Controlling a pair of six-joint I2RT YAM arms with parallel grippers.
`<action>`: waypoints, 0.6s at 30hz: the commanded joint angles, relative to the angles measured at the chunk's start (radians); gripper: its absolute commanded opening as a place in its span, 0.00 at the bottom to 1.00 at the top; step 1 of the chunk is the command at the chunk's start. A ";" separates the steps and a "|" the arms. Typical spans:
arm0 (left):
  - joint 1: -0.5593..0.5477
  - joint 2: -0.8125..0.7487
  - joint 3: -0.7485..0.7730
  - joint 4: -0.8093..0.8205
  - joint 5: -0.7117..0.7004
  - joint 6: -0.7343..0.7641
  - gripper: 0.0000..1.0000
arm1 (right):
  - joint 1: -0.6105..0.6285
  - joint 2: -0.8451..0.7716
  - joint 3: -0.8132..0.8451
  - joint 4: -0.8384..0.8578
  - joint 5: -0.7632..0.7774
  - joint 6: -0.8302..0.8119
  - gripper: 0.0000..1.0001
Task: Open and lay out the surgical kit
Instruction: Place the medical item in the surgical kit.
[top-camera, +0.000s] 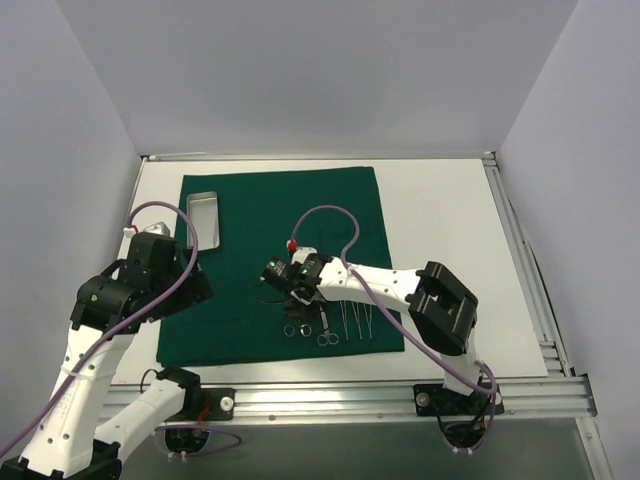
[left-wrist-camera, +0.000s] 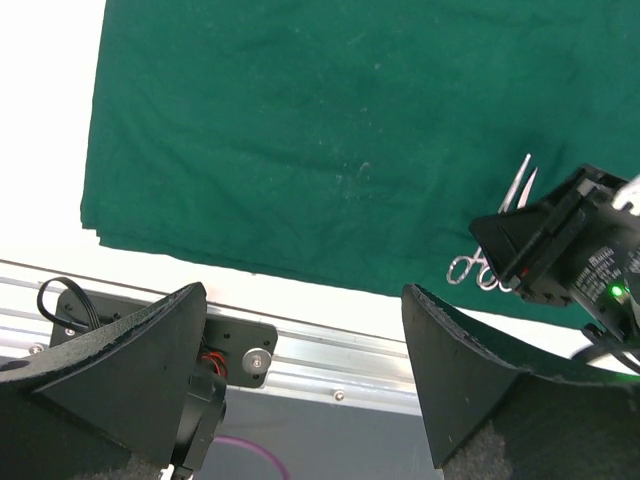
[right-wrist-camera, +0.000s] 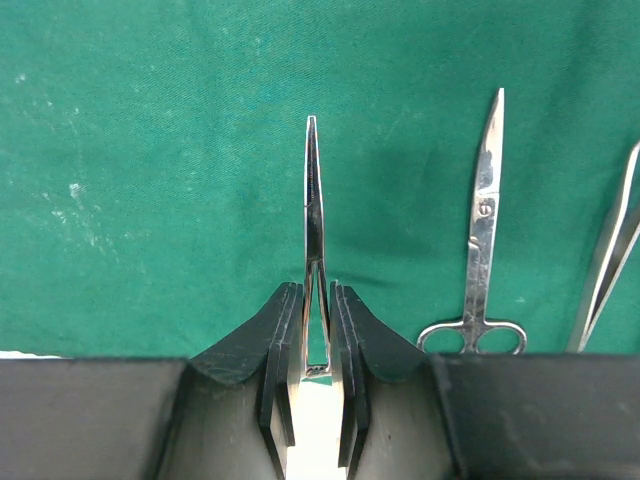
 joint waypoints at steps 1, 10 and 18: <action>0.005 -0.012 0.001 -0.033 0.020 -0.009 0.88 | 0.002 0.024 -0.006 -0.022 0.011 0.021 0.00; 0.005 -0.002 -0.002 -0.027 0.026 -0.001 0.88 | -0.006 0.077 0.017 -0.028 -0.001 0.028 0.00; 0.005 -0.002 -0.008 -0.016 0.047 0.020 0.88 | -0.014 0.105 0.023 -0.021 -0.024 0.028 0.00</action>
